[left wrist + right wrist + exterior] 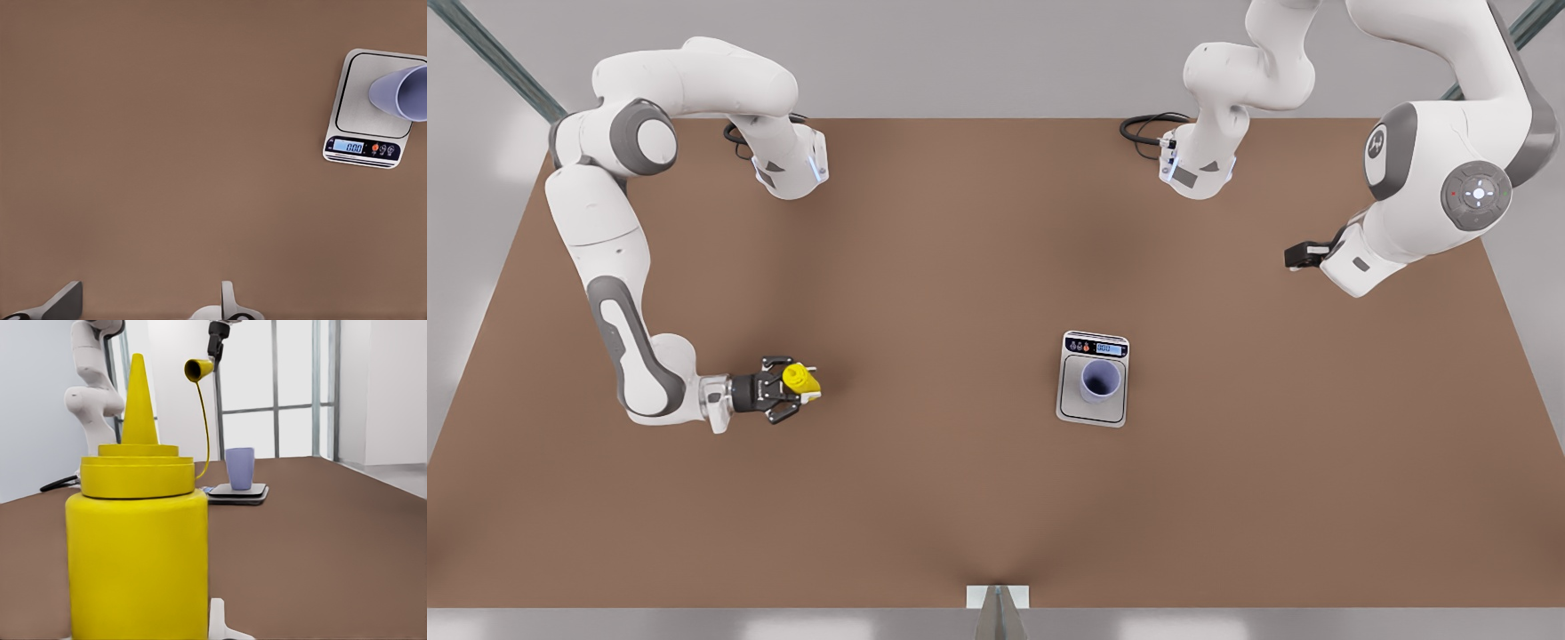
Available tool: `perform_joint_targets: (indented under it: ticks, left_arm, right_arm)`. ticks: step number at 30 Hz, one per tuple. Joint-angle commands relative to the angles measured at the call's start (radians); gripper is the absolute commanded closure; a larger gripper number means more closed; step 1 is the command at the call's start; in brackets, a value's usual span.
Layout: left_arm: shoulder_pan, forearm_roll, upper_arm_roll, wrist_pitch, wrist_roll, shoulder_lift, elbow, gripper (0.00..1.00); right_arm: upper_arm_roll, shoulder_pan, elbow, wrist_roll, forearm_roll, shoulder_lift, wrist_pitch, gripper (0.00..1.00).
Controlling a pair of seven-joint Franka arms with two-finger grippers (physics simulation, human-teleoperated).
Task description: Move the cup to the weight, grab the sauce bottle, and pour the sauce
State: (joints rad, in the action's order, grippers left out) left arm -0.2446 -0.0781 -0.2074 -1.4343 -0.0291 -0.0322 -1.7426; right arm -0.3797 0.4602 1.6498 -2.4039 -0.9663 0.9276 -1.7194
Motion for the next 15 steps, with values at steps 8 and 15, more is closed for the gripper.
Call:
perform_joint_targets:
  ticks: [8, 15]
  left_arm:
    - [0.001, 0.000, 0.000, 0.008, 0.000, 0.006, 0.000, 0.00]
    - [0.001, 0.000, 0.000, 0.006, 0.000, 0.006, 0.000, 0.00]
  right_arm:
    - [0.001, 0.002, 0.001, -0.017, 0.029, 0.022, 0.003, 0.56]
    - [0.015, -0.008, -0.001, 0.000, 0.024, 0.025, 0.001, 0.41]
